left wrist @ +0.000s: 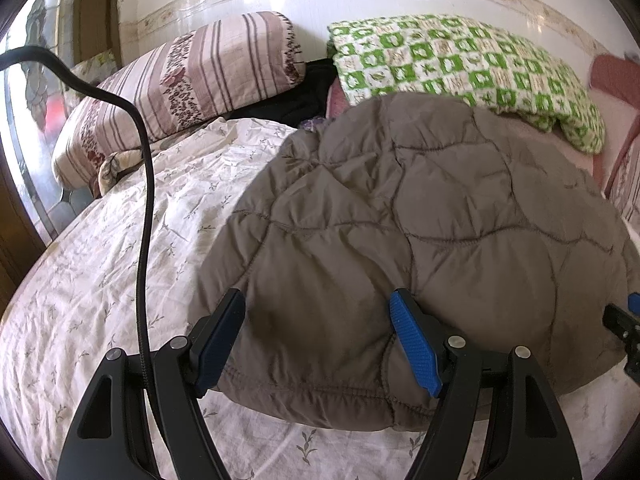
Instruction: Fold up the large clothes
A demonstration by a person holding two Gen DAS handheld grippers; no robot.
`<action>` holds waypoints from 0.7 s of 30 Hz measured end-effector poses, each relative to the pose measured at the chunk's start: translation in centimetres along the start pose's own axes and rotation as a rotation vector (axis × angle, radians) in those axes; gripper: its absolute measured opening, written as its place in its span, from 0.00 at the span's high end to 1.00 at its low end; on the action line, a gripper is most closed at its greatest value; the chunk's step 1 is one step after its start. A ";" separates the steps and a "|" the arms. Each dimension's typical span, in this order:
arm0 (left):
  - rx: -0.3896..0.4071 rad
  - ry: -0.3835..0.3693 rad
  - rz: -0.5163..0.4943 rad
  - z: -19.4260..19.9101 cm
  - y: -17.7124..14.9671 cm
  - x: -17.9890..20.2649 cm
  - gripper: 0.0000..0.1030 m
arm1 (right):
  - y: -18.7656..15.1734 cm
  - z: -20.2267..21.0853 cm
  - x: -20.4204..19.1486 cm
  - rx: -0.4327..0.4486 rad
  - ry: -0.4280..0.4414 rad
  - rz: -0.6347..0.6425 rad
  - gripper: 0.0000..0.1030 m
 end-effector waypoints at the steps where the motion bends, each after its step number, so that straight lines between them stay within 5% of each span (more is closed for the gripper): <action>1: 0.004 -0.001 0.014 0.1 0.1 -0.3 0.28 | 0.1 0.2 0.3 0.007 -0.003 -0.010 0.34; 7: -0.028 0.026 0.067 -0.5 0.0 -2.0 0.28 | 0.8 1.5 3.7 0.031 -0.041 -0.104 0.34; 10: -0.119 0.011 0.070 -2.1 -0.7 -2.1 0.27 | 0.2 0.3 5.5 -0.035 0.001 -0.188 0.34; 13: -0.121 0.004 0.058 -2.0 -0.4 -2.2 0.27 | -0.7 -1.2 6.4 -0.103 0.063 -0.235 0.34; 21: -0.169 -0.076 0.282 -0.5 0.4 -8.5 0.27 | -0.1 2.7 10.3 -0.021 0.071 -0.324 0.33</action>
Point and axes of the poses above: each gripper's, at about its wrist camera, not at the fingertips, and z roughly against the way its jaws point, x to its right, y to its top, the point moved 5 cm from there along -z, roughly the way its jaws point, and after that the axes turned 1 degree about z, right-handed, at the moved point
